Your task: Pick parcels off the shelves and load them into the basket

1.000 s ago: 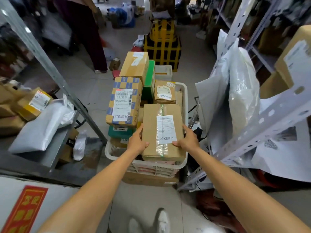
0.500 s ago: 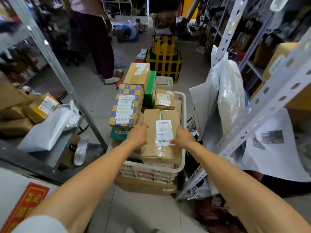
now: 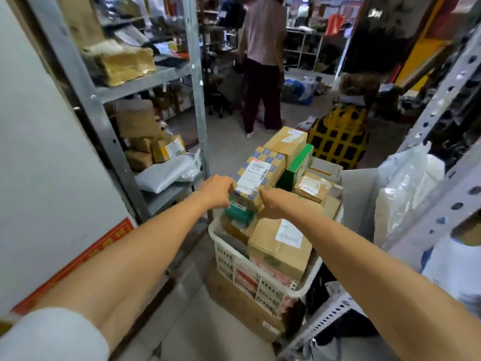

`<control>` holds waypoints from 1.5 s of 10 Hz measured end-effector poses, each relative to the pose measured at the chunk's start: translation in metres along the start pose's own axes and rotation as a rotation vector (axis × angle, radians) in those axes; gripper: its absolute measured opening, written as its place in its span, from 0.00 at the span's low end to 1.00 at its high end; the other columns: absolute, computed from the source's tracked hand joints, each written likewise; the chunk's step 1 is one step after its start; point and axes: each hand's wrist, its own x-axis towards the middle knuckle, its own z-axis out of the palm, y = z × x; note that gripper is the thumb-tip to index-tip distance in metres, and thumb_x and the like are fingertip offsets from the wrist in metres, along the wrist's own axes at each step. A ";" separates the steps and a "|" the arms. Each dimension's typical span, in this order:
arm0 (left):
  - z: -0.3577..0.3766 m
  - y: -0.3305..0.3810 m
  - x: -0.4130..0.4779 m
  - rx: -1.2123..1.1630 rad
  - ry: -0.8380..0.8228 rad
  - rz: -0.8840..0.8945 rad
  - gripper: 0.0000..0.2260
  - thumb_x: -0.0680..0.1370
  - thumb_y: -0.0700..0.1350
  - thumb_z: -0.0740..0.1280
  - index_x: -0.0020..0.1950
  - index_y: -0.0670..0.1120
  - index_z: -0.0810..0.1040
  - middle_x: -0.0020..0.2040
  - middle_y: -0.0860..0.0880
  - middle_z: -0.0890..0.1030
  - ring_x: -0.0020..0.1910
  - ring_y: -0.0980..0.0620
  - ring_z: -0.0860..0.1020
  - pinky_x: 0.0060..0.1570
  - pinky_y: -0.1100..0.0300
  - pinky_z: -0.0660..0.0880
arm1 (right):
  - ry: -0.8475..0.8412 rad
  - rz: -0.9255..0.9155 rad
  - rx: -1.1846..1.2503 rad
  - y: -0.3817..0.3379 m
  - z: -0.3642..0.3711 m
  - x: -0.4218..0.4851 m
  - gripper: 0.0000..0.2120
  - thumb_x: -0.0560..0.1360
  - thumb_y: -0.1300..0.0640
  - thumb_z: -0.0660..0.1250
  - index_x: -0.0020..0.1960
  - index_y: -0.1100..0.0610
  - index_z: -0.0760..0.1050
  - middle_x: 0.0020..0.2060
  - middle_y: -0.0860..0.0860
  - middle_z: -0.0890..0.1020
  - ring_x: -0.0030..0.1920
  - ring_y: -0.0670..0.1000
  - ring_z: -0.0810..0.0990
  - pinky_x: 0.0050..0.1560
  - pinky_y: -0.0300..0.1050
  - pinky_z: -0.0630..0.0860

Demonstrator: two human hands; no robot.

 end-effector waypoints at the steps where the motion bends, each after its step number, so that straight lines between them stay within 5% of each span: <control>1: -0.017 -0.041 -0.034 -0.024 0.047 -0.124 0.20 0.69 0.45 0.75 0.59 0.49 0.76 0.56 0.47 0.80 0.54 0.46 0.78 0.52 0.50 0.77 | 0.005 -0.120 -0.051 -0.045 -0.009 0.013 0.28 0.73 0.44 0.70 0.64 0.59 0.66 0.59 0.58 0.75 0.57 0.59 0.75 0.50 0.49 0.73; 5: -0.010 -0.185 -0.316 -0.144 0.232 -0.862 0.19 0.69 0.44 0.73 0.59 0.51 0.75 0.57 0.48 0.79 0.56 0.46 0.77 0.49 0.57 0.72 | 0.014 -0.816 -0.199 -0.332 -0.005 -0.037 0.22 0.75 0.48 0.68 0.61 0.60 0.68 0.56 0.59 0.75 0.54 0.59 0.77 0.45 0.48 0.71; 6: -0.001 -0.193 -0.393 -0.182 0.277 -1.007 0.13 0.70 0.45 0.70 0.54 0.51 0.76 0.56 0.47 0.79 0.53 0.45 0.78 0.46 0.58 0.73 | -0.012 -0.999 -0.224 -0.396 0.008 -0.080 0.25 0.74 0.48 0.69 0.65 0.60 0.68 0.58 0.59 0.76 0.55 0.60 0.77 0.48 0.49 0.73; 7: 0.014 -0.188 -0.462 -0.194 0.307 -1.166 0.17 0.72 0.43 0.71 0.60 0.49 0.76 0.57 0.44 0.78 0.55 0.43 0.78 0.48 0.56 0.73 | -0.029 -1.191 -0.254 -0.442 0.013 -0.131 0.26 0.76 0.50 0.67 0.70 0.58 0.67 0.63 0.59 0.75 0.61 0.59 0.76 0.54 0.48 0.73; 9: 0.037 -0.168 -0.566 -0.166 0.286 -1.449 0.15 0.70 0.47 0.71 0.57 0.50 0.77 0.57 0.44 0.79 0.55 0.41 0.79 0.45 0.56 0.72 | -0.082 -1.400 -0.326 -0.520 0.045 -0.215 0.27 0.71 0.44 0.68 0.67 0.54 0.71 0.61 0.55 0.77 0.59 0.57 0.78 0.57 0.50 0.77; 12: 0.061 -0.169 -0.666 -0.317 0.364 -1.804 0.25 0.70 0.47 0.74 0.66 0.49 0.72 0.61 0.45 0.76 0.59 0.44 0.75 0.55 0.56 0.74 | -0.173 -1.726 -0.359 -0.625 0.072 -0.276 0.24 0.74 0.47 0.68 0.66 0.57 0.69 0.60 0.57 0.74 0.59 0.59 0.76 0.54 0.51 0.75; 13: 0.070 -0.172 -0.679 -0.363 0.402 -1.892 0.23 0.72 0.47 0.73 0.65 0.48 0.72 0.62 0.45 0.75 0.61 0.45 0.73 0.53 0.58 0.70 | -0.180 -1.848 -0.408 -0.655 0.081 -0.287 0.21 0.73 0.47 0.69 0.60 0.57 0.70 0.56 0.57 0.75 0.54 0.59 0.77 0.50 0.52 0.77; 15: 0.101 -0.169 -0.691 -0.440 0.446 -2.113 0.24 0.72 0.49 0.72 0.68 0.50 0.72 0.62 0.48 0.76 0.59 0.46 0.76 0.50 0.59 0.72 | -0.275 -1.976 -0.504 -0.695 0.101 -0.308 0.23 0.76 0.49 0.67 0.66 0.60 0.69 0.61 0.59 0.74 0.59 0.60 0.75 0.52 0.49 0.73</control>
